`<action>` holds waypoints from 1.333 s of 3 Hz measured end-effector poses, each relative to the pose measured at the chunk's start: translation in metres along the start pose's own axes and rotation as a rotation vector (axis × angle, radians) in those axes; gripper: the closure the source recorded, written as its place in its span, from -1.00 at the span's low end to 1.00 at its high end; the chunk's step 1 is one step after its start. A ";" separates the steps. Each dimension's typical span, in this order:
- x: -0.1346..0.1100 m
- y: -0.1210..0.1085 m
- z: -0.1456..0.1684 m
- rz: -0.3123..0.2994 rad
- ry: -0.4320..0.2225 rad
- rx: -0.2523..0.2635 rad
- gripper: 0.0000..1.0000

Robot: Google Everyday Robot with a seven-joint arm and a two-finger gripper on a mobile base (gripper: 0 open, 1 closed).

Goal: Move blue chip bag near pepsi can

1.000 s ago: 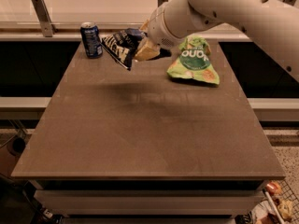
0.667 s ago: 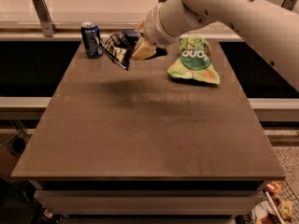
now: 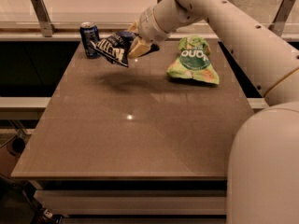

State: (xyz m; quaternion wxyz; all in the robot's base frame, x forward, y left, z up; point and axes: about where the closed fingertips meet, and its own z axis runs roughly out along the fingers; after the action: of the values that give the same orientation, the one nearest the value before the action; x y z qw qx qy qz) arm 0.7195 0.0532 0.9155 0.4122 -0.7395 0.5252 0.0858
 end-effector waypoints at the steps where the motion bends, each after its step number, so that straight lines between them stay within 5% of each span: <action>1: 0.005 -0.016 0.017 -0.047 -0.047 -0.013 1.00; 2: 0.003 -0.028 0.033 -0.085 -0.067 -0.015 1.00; 4: -0.002 -0.043 0.057 -0.132 0.067 0.034 1.00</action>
Offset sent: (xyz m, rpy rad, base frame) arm 0.0555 0.0334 -0.0044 0.0295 -0.0796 0.1309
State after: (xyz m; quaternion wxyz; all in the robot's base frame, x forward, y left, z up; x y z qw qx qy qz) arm 0.7727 0.0993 0.9029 0.4119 -0.7679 0.4900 0.0245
